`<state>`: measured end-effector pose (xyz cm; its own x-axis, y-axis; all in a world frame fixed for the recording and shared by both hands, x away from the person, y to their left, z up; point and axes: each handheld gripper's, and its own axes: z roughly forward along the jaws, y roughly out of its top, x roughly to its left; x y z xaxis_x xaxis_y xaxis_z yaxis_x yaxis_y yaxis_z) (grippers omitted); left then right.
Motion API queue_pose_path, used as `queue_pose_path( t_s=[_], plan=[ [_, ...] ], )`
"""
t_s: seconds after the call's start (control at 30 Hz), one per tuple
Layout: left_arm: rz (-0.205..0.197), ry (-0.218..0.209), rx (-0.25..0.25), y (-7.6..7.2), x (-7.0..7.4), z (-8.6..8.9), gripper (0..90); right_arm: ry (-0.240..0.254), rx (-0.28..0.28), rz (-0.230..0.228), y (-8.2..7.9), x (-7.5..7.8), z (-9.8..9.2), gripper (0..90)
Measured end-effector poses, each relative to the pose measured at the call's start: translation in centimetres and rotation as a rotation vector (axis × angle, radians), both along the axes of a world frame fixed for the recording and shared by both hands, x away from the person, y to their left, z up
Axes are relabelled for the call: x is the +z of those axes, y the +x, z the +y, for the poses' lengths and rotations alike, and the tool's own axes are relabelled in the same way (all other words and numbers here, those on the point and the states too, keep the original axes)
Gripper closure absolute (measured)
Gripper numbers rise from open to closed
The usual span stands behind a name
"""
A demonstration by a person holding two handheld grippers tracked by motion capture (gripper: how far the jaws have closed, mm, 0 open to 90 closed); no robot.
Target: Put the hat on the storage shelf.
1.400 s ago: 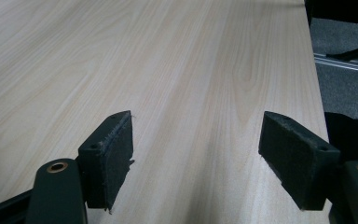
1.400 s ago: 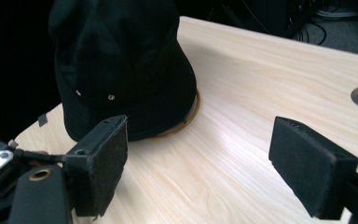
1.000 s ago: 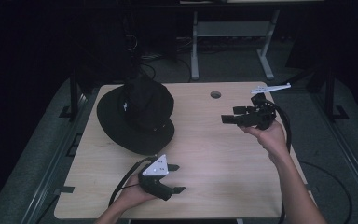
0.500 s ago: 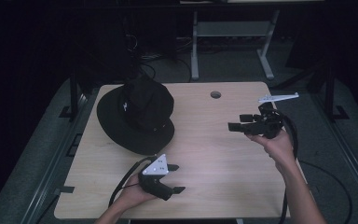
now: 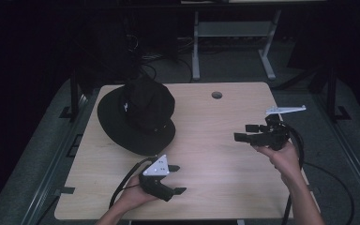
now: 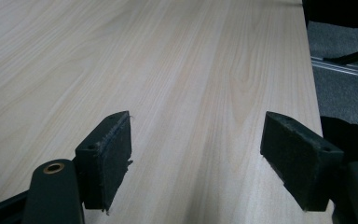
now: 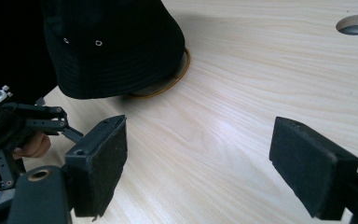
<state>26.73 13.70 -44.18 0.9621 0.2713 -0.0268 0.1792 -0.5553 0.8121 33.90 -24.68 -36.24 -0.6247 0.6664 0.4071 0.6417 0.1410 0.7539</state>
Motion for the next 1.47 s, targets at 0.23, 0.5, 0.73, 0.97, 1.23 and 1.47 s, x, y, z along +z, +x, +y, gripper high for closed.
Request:
queue_pose_path(
  t_s=[0.23,0.5,0.73,0.97,1.23,1.47],
  plan=[
    [0.004,0.005,0.003,-0.1,0.0,0.0,23.8,0.002,-0.013,0.012,-1.0,-0.9,-0.6,18.5],
    [0.004,0.008,0.006,-0.3,0.0,0.0,23.6,0.004,-0.013,0.023,-2.3,-2.4,-1.2,18.5],
    [-0.003,0.016,0.011,-0.4,0.0,0.1,23.5,-0.013,-0.012,0.03,-3.5,-3.4,-1.3,18.5],
    [0.003,0.011,0.017,-0.6,0.2,0.3,23.5,-0.017,-0.013,0.043,-4.7,-4.4,-1.4,18.3],
    [0.01,0.005,0.03,-0.6,0.2,0.5,23.5,-0.012,-0.01,0.027,-6.1,-5.2,-1.8,18.3],
    [0.021,-0.002,0.037,-0.8,0.3,0.5,23.5,0.011,-0.041,-0.022,-8.9,-6.8,-2.4,17.4]
  ],
)
